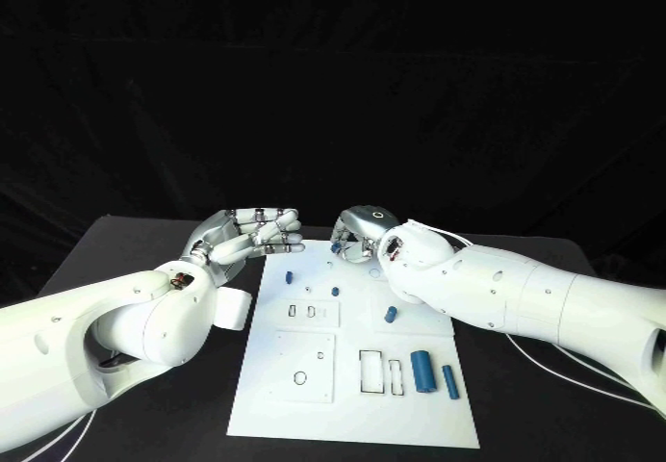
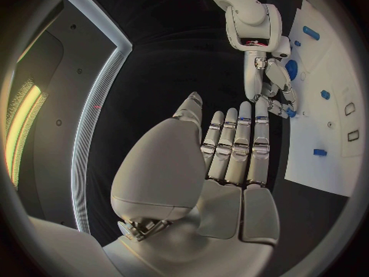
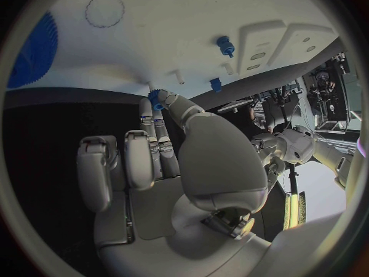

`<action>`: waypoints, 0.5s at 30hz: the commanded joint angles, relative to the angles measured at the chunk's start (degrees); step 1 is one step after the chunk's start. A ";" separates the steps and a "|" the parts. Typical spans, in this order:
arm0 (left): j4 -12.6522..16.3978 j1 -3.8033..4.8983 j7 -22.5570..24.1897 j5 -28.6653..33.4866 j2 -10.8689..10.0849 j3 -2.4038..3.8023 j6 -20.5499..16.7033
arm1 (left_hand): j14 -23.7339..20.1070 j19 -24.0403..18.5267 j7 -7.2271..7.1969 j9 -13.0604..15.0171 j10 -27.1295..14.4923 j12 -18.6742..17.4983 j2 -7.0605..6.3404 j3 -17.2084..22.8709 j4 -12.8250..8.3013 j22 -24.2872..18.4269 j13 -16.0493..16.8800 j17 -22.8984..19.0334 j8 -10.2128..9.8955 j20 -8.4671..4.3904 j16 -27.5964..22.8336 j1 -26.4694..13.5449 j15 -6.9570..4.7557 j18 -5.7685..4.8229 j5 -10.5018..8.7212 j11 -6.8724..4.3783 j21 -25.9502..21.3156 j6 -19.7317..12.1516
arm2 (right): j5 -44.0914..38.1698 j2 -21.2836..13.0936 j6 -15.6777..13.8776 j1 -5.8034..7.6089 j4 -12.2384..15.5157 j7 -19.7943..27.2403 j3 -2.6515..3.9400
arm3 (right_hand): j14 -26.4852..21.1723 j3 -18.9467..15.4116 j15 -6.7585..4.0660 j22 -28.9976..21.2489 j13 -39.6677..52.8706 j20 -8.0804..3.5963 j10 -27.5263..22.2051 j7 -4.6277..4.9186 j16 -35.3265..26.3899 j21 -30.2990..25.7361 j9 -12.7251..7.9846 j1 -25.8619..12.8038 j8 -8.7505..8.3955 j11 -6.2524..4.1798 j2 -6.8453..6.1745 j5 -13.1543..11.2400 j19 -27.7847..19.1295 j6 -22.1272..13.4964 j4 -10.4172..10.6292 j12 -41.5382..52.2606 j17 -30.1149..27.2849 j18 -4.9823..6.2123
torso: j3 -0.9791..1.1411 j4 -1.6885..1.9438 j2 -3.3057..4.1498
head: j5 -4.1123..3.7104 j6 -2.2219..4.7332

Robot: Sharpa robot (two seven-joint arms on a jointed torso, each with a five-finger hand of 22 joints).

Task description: Assemble the parts on the task board

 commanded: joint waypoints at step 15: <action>0.18 0.46 0.10 0.05 0.18 0.06 1.47 | -0.49 0.29 0.34 -0.06 -0.37 -0.34 -0.03 -0.37 0.10 -0.13 -0.10 0.07 -0.39 0.13 -0.47 0.60 0.12 0.27 -0.31 0.23 0.30 -0.03 | -1.28 1.55 1.53 -0.22 -1.63 -2.20 -0.13 | 2.41 0.15 0.09 7.96 -0.20 -0.05 -1.19 0.46 -0.28 -0.90 0.14 -0.79 -1.03 0.73 -1.16 -0.46 0.97 -1.36 0.97 -1.15 -0.93 -0.40 | -0.05 0.02 0.03 | -0.04 -0.11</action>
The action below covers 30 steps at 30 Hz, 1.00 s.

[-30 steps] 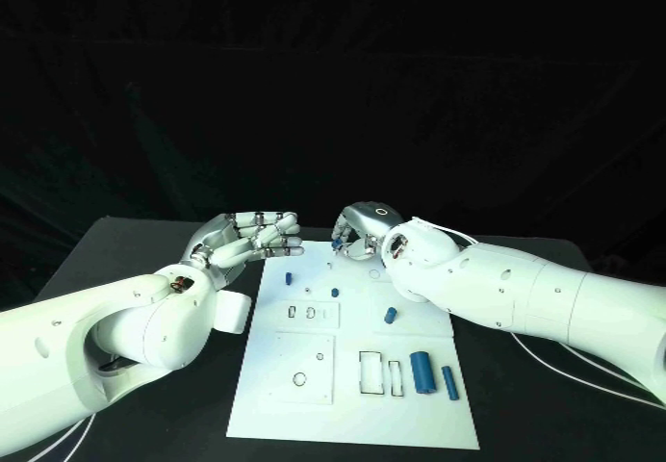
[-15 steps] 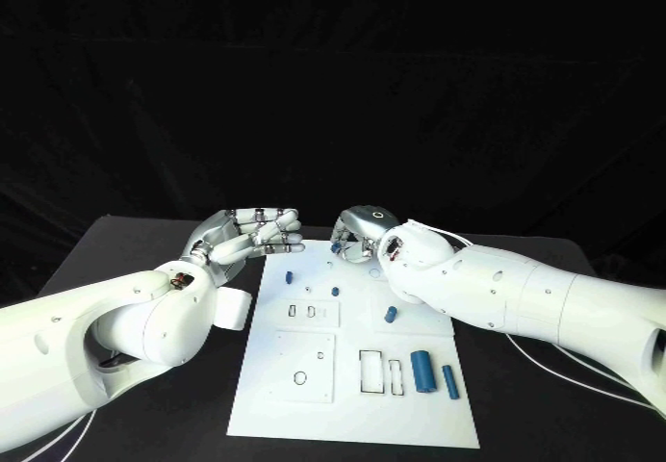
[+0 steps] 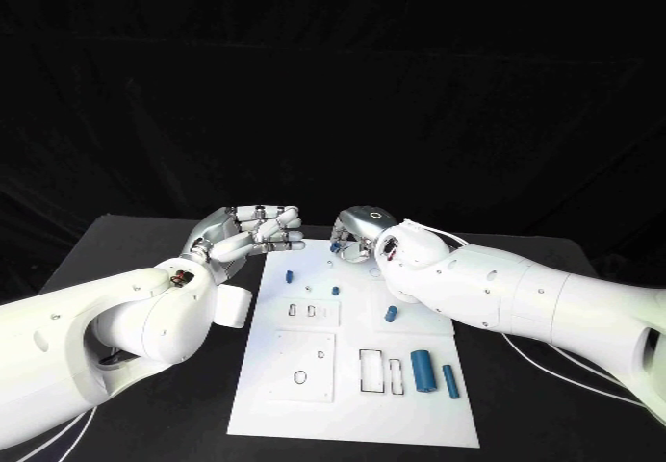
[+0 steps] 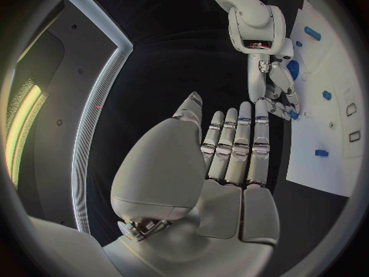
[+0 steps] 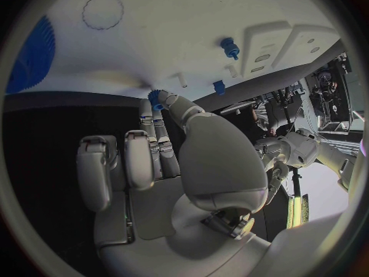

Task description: Assemble the parts on the task board

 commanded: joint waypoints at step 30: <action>-0.03 0.14 0.17 0.44 -0.57 0.04 2.08 | -0.53 0.23 0.38 -0.07 -0.49 -0.51 -0.05 -0.49 0.13 -0.13 -0.10 0.08 -0.53 0.15 -0.42 0.55 0.13 0.26 -0.33 0.29 0.25 -0.14 | 13.14 -17.02 1.19 2.11 16.89 0.88 0.30 | 2.54 -3.49 -0.55 8.34 2.81 -0.25 7.11 0.27 0.48 -0.45 0.05 -2.50 -0.50 -1.06 -4.31 1.80 1.13 -4.05 3.39 4.57 0.19 -0.43 | 0.28 -1.42 -0.62 | 0.07 0.36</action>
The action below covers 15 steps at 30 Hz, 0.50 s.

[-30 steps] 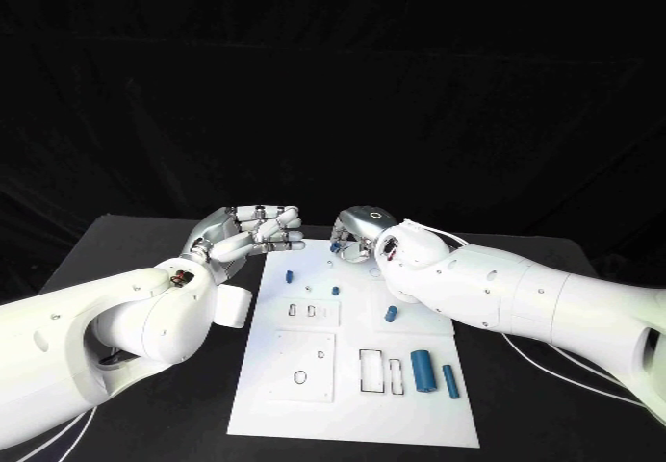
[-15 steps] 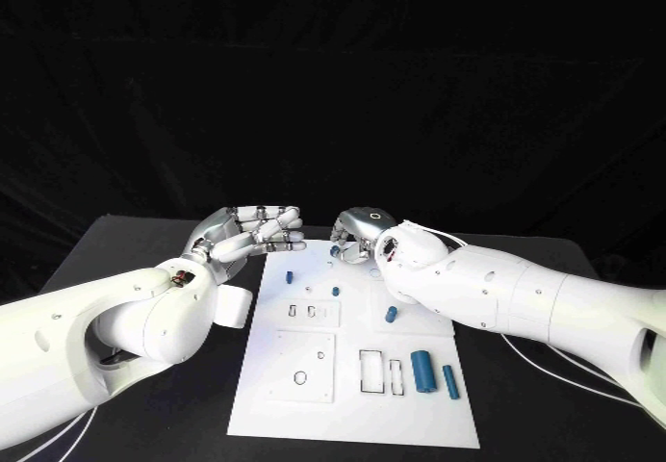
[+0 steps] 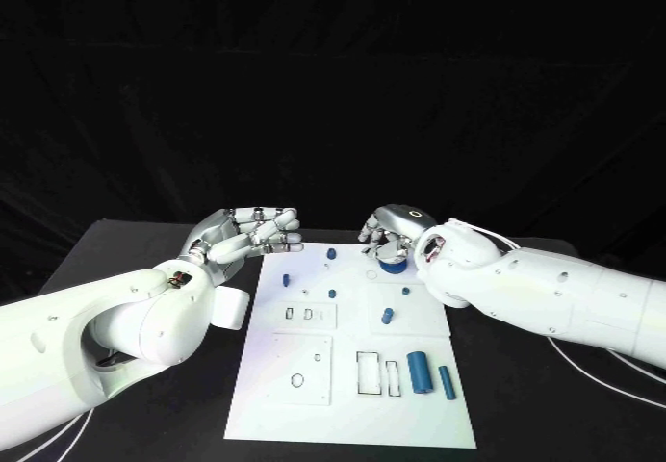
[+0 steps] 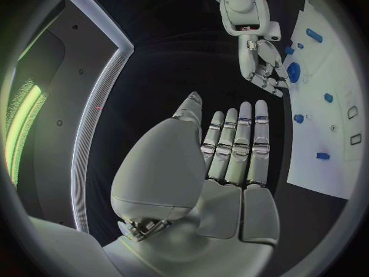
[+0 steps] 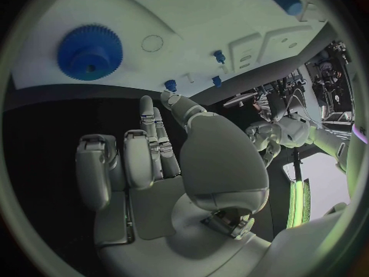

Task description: Assemble the parts on the task board

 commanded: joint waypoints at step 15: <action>-0.21 0.08 0.22 0.35 -0.20 0.03 1.71 | -0.30 0.20 0.35 -0.03 -0.23 -0.41 -0.35 -0.91 0.24 -0.16 -0.03 0.16 -0.43 0.17 -0.38 0.00 -0.01 0.26 -0.39 0.07 0.20 -0.08 | 6.94 -7.13 9.39 1.01 3.23 -1.14 0.10 | 3.97 -14.46 -0.32 12.72 52.53 -0.80 -1.60 0.10 6.02 2.93 2.06 1.61 2.01 -0.14 0.23 1.13 4.16 -6.04 4.16 54.91 8.83 -1.50 | 0.20 -0.83 -0.20 | -0.13 0.11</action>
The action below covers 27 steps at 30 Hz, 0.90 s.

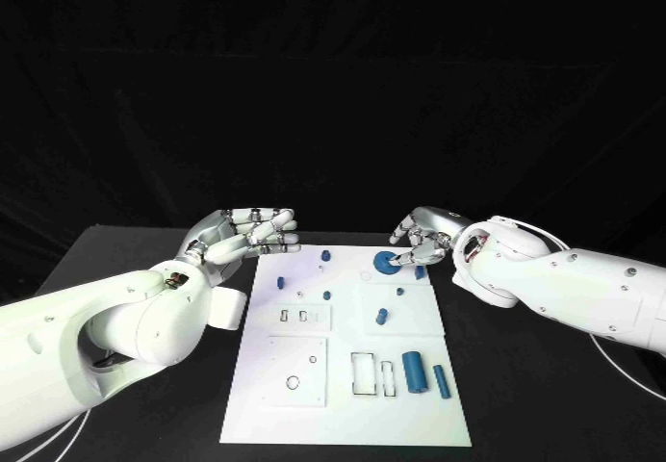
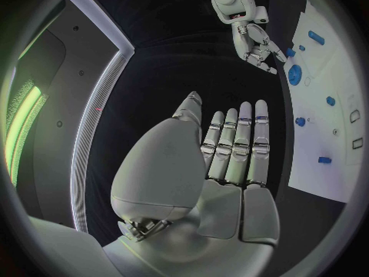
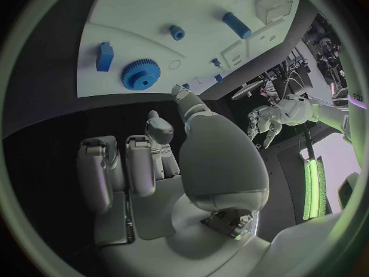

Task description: Assemble the parts on the task board

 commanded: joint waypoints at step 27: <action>-0.29 0.07 -0.03 0.27 0.18 0.04 1.49 | -0.27 0.21 0.32 -0.02 -0.20 -0.12 -0.39 -0.49 0.06 -0.09 -0.03 0.09 -0.25 0.18 -0.43 -0.07 -0.02 0.27 -0.38 0.06 0.20 -0.06 | -3.08 6.77 5.77 -1.25 -9.81 -1.13 -0.30 | 4.54 -2.50 0.98 13.33 5.45 1.25 0.16 0.99 2.39 0.63 -0.06 2.02 -0.24 0.83 0.89 0.75 4.62 -3.39 1.40 5.43 7.83 -0.74 | -0.04 0.03 0.07 | 0.12 -0.60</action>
